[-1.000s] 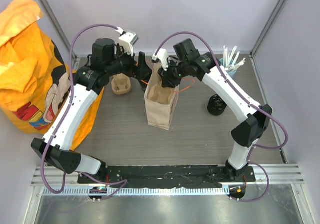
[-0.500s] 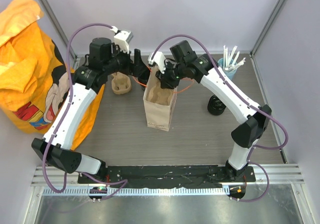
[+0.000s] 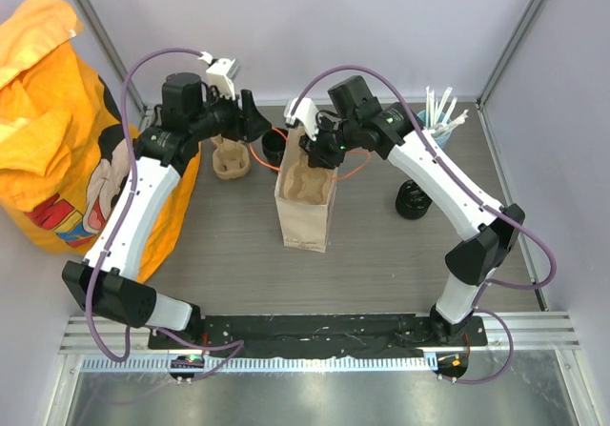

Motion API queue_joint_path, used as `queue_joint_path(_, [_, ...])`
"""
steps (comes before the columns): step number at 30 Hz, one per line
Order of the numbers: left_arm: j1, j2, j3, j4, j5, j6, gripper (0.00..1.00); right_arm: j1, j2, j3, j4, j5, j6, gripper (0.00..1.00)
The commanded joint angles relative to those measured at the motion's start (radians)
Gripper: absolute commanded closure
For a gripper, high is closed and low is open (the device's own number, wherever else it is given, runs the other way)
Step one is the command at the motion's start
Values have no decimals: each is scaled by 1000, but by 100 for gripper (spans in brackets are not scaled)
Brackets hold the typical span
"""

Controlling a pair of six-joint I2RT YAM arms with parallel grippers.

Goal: Pack the takeout coffee

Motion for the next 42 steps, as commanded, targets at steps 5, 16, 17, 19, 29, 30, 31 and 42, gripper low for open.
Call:
queue_joint_path(5, [8, 15, 7, 28, 78, -11, 51, 28, -44, 17, -3, 26, -75, 72])
queue_joint_path(16, [6, 20, -13, 15, 74, -11, 61, 59, -14, 13, -38, 4, -118, 72])
queue_joint_path(17, [8, 18, -16, 14, 72, -11, 61, 62, -13, 14, -41, 6, -118, 72])
queue_joint_path(19, [8, 18, -16, 14, 69, -11, 63, 63, -8, 13, -42, 4, -120, 72])
queue_joint_path(29, [8, 20, -24, 6, 77, -11, 61, 71, 6, -18, -55, 7, -123, 72])
queue_joint_path(30, [6, 20, -23, 3, 77, -10, 59, 69, 7, -19, -56, 11, -126, 72])
queue_joint_path(31, [8, 21, -19, 0, 81, -8, 57, 69, 10, -18, -62, 11, -131, 72])
queue_joint_path(42, [6, 17, -27, -9, 100, -2, 54, 71, 61, -19, -64, -29, -124, 72])
